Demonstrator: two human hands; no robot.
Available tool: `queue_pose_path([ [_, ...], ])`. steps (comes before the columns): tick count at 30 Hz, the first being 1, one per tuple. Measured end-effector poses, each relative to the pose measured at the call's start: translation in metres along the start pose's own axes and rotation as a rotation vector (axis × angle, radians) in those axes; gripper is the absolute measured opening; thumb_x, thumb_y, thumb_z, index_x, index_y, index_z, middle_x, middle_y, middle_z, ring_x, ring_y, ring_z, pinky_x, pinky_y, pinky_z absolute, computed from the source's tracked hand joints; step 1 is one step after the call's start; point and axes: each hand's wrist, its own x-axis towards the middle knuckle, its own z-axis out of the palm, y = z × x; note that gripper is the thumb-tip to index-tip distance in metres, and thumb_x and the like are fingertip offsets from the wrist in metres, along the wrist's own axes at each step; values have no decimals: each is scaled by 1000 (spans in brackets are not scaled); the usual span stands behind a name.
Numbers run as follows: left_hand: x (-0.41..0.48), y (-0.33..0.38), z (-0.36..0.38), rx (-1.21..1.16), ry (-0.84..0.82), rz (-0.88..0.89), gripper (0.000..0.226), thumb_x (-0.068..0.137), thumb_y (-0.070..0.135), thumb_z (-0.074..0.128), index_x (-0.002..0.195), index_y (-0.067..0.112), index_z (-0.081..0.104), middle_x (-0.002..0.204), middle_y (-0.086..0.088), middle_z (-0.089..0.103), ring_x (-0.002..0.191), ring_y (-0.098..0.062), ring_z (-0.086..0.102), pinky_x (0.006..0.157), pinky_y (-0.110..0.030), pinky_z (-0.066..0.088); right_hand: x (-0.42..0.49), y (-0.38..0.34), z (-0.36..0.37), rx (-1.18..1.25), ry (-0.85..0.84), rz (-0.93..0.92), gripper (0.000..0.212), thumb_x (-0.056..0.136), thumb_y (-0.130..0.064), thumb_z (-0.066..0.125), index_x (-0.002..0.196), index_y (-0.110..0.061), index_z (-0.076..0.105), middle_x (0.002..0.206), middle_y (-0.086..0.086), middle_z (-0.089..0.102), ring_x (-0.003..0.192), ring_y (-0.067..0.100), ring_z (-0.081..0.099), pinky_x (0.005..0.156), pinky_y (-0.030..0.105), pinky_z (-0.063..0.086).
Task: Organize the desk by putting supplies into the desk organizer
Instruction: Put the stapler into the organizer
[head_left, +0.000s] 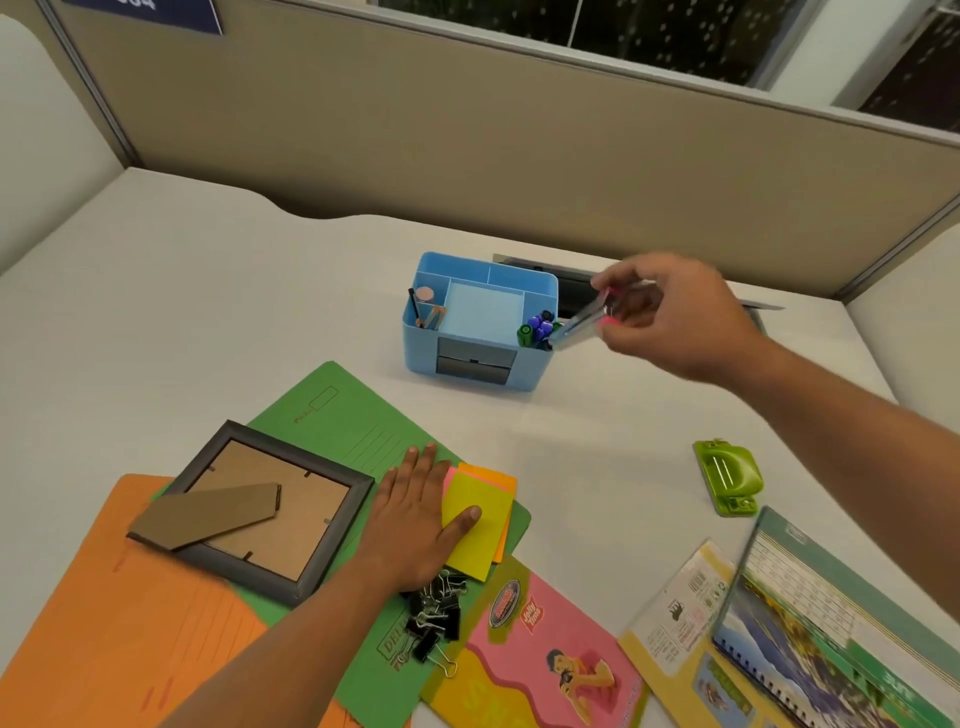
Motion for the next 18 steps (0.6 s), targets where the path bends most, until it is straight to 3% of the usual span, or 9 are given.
queue_pose_path([
  [3,-1,0,-1,1,-4,-1,97,77,79,-5,154,20,-6,158,0,-24,143,-17,-29,116,-36,-15,39,-19,2,-87,-42,-113,39,73,-8,77,108,-22,69,91,-10,63,72,4,67,72,16,57],
  [11,-2,0,-5,-15,-14,13,92,80,77,-3,153,22,-9,156,2,-29,140,-15,-34,115,-35,-18,127,-37,40,-455,-230,-411,39,73,-1,72,108,-17,65,102,-1,55,85,15,59,81,34,56],
  [18,-4,1,-4,-37,39,25,93,78,78,-10,153,23,-10,155,3,-34,138,-14,-38,113,-34,-21,178,-31,72,-629,-287,-520,44,76,7,66,113,-17,64,110,1,57,93,19,54,76,30,49],
])
